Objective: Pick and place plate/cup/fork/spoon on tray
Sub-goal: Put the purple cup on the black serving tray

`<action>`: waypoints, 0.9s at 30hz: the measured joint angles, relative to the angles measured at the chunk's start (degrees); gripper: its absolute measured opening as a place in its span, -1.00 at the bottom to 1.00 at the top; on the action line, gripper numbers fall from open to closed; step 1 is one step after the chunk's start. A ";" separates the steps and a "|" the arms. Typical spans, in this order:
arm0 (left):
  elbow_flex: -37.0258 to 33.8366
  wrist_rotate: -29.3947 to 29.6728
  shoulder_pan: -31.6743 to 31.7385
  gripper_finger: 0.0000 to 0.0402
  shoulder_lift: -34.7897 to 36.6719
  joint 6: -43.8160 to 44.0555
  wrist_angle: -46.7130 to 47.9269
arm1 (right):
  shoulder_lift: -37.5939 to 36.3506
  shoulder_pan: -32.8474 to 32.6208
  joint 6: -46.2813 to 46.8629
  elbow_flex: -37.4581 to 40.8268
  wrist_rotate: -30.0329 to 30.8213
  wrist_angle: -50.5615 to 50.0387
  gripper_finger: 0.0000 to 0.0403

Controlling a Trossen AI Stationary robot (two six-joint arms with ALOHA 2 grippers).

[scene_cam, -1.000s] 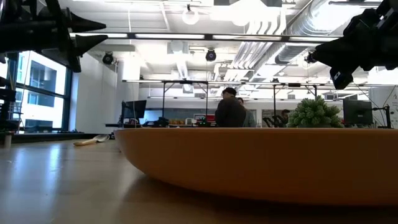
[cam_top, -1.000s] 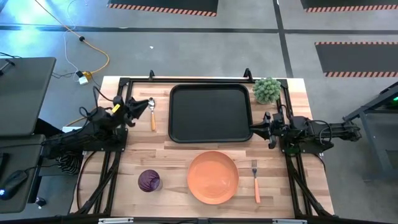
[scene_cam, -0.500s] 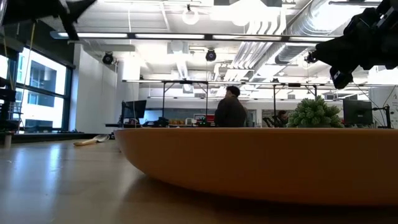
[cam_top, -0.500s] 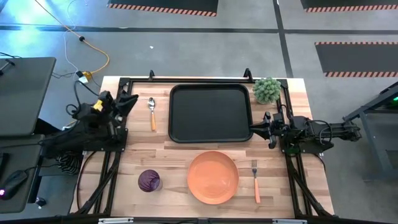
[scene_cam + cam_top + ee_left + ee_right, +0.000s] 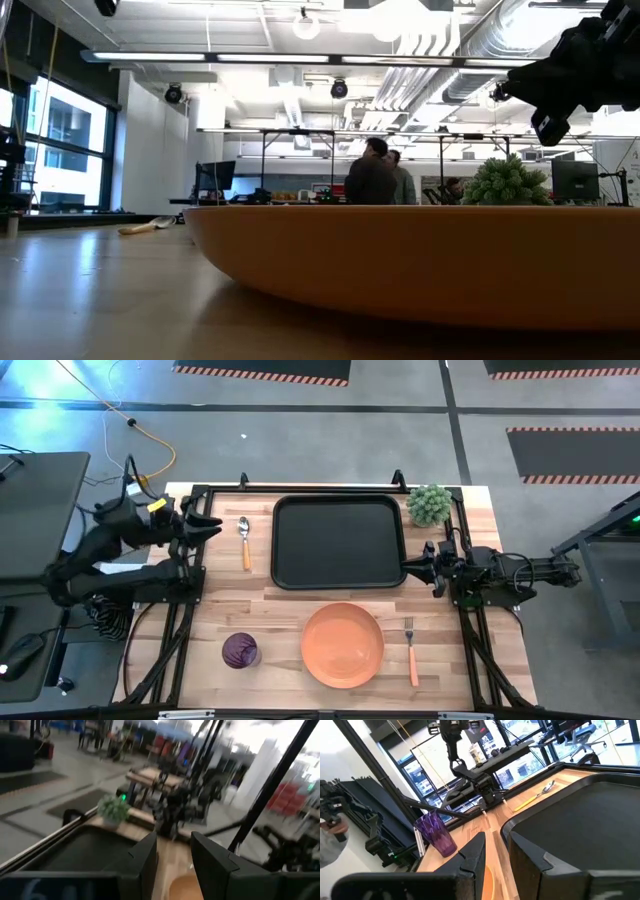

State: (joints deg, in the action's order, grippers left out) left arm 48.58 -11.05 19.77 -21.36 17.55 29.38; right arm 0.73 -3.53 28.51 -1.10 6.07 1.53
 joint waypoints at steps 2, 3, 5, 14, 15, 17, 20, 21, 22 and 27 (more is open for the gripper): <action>4.22 0.00 0.00 -0.45 -2.37 -1.36 4.35 | 0.00 0.00 -0.01 0.00 -0.01 0.01 -0.62; 6.04 0.00 0.00 -0.45 -3.46 -1.71 6.35 | 0.00 0.00 -0.02 0.00 0.00 0.01 -0.62; 9.66 -0.28 0.00 -0.45 -5.56 -1.80 10.14 | 0.00 0.00 -0.28 0.00 0.00 0.01 -0.62; 22.55 -6.94 0.00 -0.45 -14.66 -1.90 17.97 | 0.00 0.00 -0.22 -0.02 0.02 0.01 -0.62; 23.83 -7.63 0.00 -0.45 -15.61 -2.24 18.04 | 0.00 0.00 -0.09 -0.04 0.02 0.01 -0.62; 26.76 -8.07 0.00 -0.45 -17.37 -2.88 19.16 | 0.00 0.00 -0.15 -0.09 0.02 0.01 -0.62; 31.96 -8.11 0.00 -0.45 -20.08 -3.84 23.70 | 0.00 0.00 -0.26 -0.09 0.10 0.01 -0.62; 33.64 -8.13 0.00 -0.45 -20.98 -4.34 25.52 | 0.00 0.00 -0.27 -0.09 0.11 0.01 -0.62; 35.46 -8.14 0.00 -0.45 -21.89 -4.62 27.55 | 0.00 0.00 -0.37 -0.09 0.13 0.01 -0.62; 43.13 -8.13 0.00 -0.45 -26.25 -5.43 35.38 | 0.00 0.00 -0.47 -0.09 2.54 0.01 -0.62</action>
State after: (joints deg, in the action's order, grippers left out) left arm 91.71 -19.18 19.77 -47.61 12.13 64.76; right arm 0.73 -3.53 28.05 -1.19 8.61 1.53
